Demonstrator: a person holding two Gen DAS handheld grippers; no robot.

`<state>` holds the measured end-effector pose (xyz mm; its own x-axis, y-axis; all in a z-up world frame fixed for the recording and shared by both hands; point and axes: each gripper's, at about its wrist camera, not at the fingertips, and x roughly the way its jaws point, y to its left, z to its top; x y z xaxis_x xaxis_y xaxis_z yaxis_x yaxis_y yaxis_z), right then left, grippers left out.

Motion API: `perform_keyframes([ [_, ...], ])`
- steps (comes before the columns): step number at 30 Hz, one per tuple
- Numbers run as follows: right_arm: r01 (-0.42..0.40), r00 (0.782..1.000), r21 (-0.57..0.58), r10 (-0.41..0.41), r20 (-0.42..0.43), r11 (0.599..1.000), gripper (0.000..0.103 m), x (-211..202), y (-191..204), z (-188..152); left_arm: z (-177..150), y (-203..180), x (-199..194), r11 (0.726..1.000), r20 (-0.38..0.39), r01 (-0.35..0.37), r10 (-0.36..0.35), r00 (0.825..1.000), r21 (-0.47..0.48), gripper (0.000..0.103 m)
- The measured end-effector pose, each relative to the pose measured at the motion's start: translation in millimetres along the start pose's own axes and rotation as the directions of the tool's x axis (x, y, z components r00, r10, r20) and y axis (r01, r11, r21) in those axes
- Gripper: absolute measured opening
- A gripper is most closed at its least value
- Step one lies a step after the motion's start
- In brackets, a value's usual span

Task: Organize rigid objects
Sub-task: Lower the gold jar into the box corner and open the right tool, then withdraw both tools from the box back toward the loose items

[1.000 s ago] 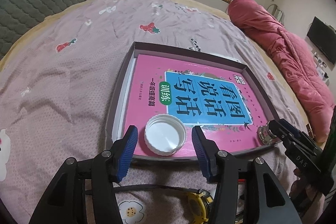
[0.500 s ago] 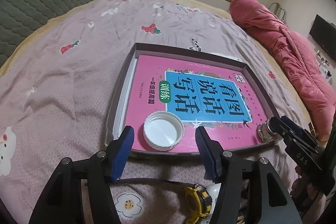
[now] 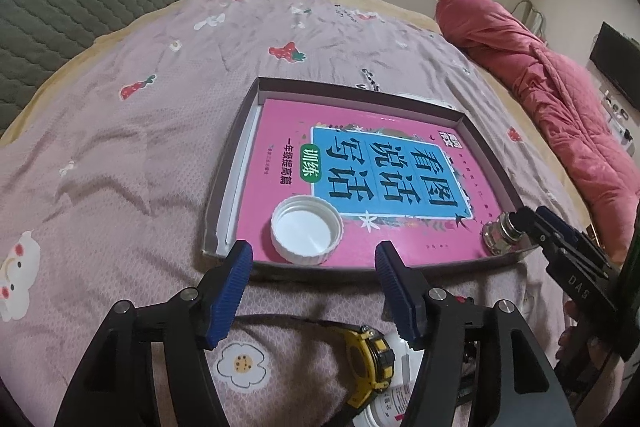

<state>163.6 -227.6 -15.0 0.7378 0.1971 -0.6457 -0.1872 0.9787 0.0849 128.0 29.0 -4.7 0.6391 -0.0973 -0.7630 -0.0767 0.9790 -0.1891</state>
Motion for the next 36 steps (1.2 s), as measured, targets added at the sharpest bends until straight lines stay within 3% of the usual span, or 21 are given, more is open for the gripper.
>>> perform_keyframes([
  [23, -0.06, 0.998, -0.095, 0.059, -0.013, 0.994, 0.049, -24, 19, -15, -21, -2, -26, 0.999, -0.026, -0.013, 0.014, 1.0, 0.038, 0.065],
  [36, -0.072, 0.997, -0.067, 0.07, -0.027, 0.995, 0.049, -33, 23, -24, -42, -2, -38, 0.998, -0.054, 0.02, -0.018, 0.998, 0.051, 0.066],
])
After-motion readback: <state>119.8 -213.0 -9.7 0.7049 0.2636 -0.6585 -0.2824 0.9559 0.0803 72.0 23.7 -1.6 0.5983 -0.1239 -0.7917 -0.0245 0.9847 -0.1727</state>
